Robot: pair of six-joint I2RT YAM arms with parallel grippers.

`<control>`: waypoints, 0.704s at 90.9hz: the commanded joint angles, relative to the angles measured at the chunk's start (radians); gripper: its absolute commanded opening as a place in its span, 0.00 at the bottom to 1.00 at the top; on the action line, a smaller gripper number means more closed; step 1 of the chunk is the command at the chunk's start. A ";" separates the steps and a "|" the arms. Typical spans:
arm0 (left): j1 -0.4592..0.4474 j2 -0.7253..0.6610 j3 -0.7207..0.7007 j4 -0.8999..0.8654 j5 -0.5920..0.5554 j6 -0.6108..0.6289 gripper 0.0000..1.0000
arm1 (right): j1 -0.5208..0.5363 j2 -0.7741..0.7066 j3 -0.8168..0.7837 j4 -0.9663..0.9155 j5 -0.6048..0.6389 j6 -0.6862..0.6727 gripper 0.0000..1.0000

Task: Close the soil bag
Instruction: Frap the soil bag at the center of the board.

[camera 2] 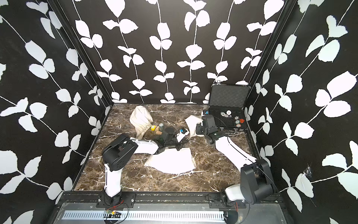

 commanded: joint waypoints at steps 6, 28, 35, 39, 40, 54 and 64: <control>0.021 -0.258 0.052 -0.226 -0.042 -0.003 0.00 | -0.020 -0.084 -0.061 0.097 0.037 -0.086 0.27; 0.021 -0.341 0.327 -0.577 -0.039 0.007 0.00 | -0.020 -0.287 -0.103 0.118 0.045 -0.292 0.75; 0.021 -0.327 0.425 -0.680 -0.050 0.010 0.00 | -0.003 -0.349 -0.104 0.109 0.010 -0.348 0.80; 0.022 -0.314 0.478 -0.718 -0.060 0.006 0.00 | 0.013 -0.385 -0.109 0.108 -0.009 -0.379 0.82; 0.022 -0.312 0.490 -0.737 -0.063 0.005 0.00 | 0.017 -0.393 -0.109 0.109 -0.013 -0.385 0.82; 0.021 -0.276 0.606 -0.843 -0.077 -0.011 0.00 | 0.080 -0.466 -0.097 0.120 -0.123 -0.468 0.82; 0.022 -0.280 0.617 -0.842 -0.066 -0.025 0.00 | 0.126 -0.427 -0.076 0.162 -0.168 -0.525 0.82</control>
